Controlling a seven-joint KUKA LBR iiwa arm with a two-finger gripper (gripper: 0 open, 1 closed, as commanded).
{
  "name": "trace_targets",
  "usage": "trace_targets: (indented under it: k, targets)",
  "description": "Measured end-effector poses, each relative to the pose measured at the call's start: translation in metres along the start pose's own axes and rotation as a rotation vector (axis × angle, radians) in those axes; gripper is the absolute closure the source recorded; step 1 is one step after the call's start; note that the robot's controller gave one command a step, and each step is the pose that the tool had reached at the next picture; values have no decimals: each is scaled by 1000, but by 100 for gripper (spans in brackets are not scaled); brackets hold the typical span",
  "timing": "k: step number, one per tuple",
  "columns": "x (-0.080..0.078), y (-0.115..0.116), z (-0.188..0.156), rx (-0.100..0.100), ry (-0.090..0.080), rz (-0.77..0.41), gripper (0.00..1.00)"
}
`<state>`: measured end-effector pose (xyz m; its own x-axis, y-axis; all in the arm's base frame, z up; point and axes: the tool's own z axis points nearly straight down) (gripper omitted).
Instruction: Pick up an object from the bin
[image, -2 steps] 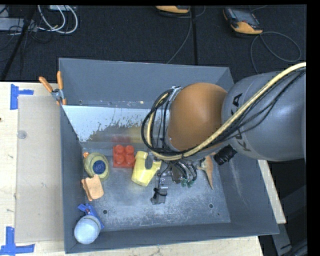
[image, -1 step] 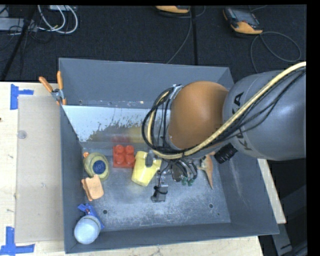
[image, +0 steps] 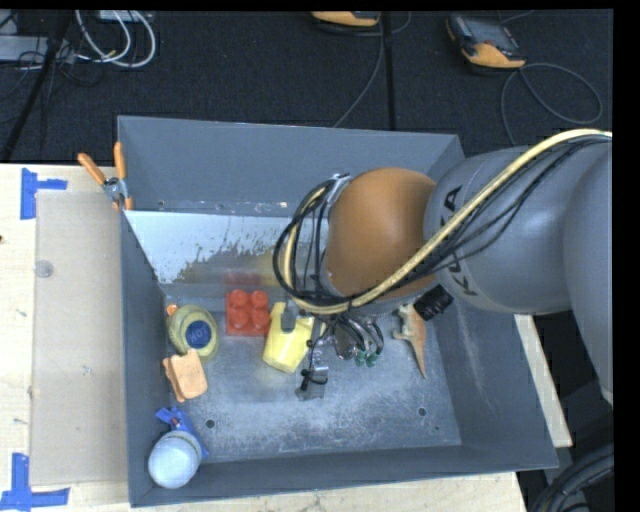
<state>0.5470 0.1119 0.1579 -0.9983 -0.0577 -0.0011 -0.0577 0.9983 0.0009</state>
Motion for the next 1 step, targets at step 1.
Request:
trace_targets:
  k: [1]
  targets:
    - [-41, -4, 45, 0, 0, -103, 0]
